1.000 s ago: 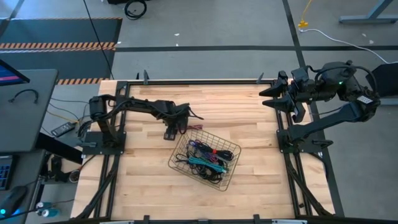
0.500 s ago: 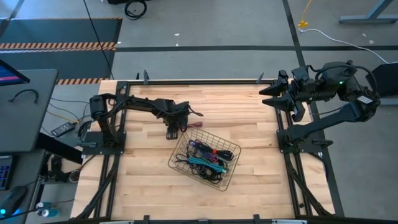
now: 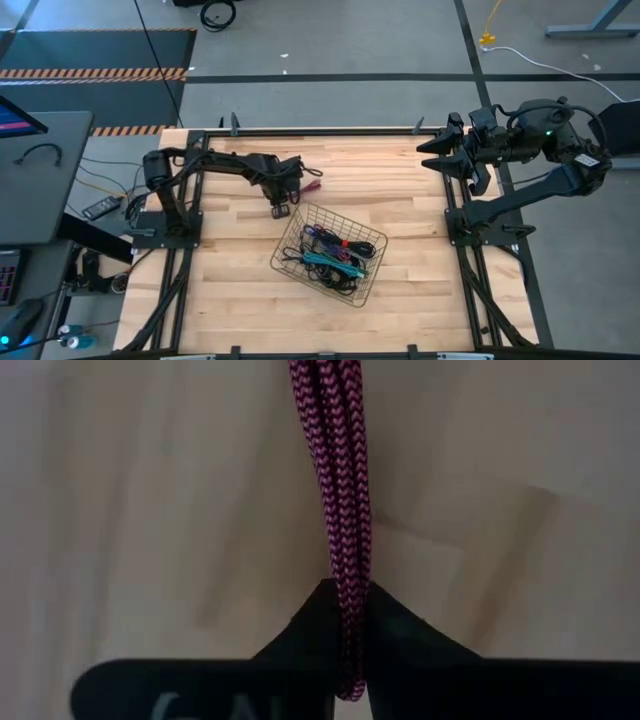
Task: Pick and place USB-C Cables
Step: Put the pink charger cable into the wire basket
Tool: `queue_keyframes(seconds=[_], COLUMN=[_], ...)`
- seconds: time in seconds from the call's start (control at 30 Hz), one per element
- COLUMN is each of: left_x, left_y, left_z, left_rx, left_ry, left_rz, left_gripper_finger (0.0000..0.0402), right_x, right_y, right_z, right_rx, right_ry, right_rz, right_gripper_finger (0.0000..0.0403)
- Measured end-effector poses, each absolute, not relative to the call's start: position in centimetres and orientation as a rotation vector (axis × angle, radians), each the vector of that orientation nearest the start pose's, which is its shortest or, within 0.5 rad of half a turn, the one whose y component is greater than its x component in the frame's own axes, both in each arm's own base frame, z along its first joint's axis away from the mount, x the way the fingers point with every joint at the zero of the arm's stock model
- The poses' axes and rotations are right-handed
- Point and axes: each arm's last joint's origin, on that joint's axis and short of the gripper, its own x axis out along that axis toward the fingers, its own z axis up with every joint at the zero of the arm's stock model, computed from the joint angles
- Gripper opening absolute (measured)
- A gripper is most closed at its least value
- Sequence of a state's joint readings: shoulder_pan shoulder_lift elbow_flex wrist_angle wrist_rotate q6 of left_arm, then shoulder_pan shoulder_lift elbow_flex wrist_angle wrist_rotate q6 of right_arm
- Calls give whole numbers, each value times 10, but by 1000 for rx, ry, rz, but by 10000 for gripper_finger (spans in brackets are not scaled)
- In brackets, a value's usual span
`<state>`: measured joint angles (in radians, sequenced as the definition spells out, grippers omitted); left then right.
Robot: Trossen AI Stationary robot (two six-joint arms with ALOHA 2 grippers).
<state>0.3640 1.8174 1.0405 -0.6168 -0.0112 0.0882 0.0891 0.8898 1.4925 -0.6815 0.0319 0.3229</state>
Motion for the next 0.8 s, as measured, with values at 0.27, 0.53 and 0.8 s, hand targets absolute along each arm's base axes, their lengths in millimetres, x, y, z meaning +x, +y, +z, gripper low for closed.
queue_keyframes(seconds=[0.27,0.53,0.8], left_x=[278,259,265], left_y=[139,136,97], left_z=[165,224,321], left_rx=[-189,-209,-78], left_ry=[1322,1114,939], left_rz=[445,473,423], left_gripper_finger=[25,25,25], right_x=[118,118,118], right_y=[10,10,10], right_z=[489,489,489], right_rx=[318,316,308], right_ry=[88,88,88], right_rz=[44,44,44], right_gripper_finger=[195,195,195])
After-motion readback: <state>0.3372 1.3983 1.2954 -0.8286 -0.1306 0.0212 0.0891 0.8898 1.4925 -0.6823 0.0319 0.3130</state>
